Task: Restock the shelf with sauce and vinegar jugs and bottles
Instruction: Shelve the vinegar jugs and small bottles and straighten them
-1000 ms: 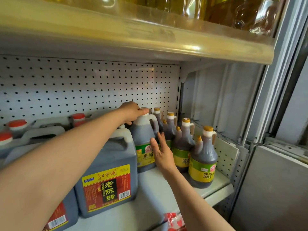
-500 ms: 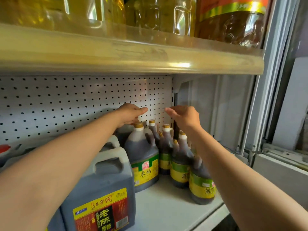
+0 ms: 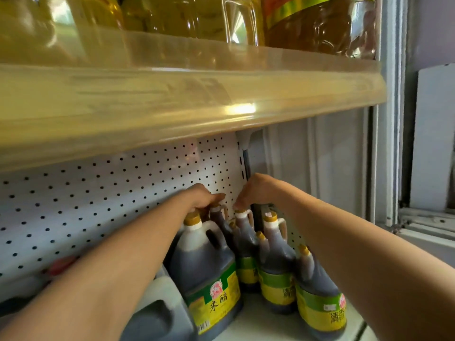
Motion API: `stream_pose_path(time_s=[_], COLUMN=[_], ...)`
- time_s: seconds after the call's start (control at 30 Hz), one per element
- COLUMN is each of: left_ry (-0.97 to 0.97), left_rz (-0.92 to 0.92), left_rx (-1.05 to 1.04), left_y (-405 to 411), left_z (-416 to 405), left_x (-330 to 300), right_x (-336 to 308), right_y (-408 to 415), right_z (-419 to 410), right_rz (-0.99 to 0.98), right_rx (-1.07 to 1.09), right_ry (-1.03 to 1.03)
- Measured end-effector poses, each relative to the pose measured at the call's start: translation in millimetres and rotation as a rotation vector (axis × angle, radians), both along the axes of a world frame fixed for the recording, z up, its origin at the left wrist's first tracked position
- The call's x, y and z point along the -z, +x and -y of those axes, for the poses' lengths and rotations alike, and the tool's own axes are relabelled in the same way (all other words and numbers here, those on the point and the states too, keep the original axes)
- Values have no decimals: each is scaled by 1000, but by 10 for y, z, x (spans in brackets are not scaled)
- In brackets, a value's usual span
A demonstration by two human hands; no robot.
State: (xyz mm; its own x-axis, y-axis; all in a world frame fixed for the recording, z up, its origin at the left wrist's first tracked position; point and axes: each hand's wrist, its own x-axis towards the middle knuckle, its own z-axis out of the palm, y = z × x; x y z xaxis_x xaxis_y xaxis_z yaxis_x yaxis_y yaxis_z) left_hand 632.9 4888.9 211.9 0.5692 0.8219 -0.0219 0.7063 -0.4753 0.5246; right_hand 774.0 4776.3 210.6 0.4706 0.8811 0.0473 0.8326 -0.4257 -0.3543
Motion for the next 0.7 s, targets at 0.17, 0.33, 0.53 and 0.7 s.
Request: stream_pose_path(time_s=[0.17, 0.33, 0.53, 0.7], left_ry=[-13, -55, -51, -36], left_rz=[-15, 0, 23, 26], left_rx=[-19, -1, 13, 14], left_y=[41, 58, 60, 69], left_z=[-62, -107, -172, -195], left_x=[30, 45, 70, 86], right_x=[73, 81, 150, 168], right_y=[46, 41, 61, 48], right_z=[9, -16, -19, -37], right_rz=[-51, -55, -71, -69], right_rx=[-13, -31, 2, 17], right_ry=[17, 26, 107, 129])
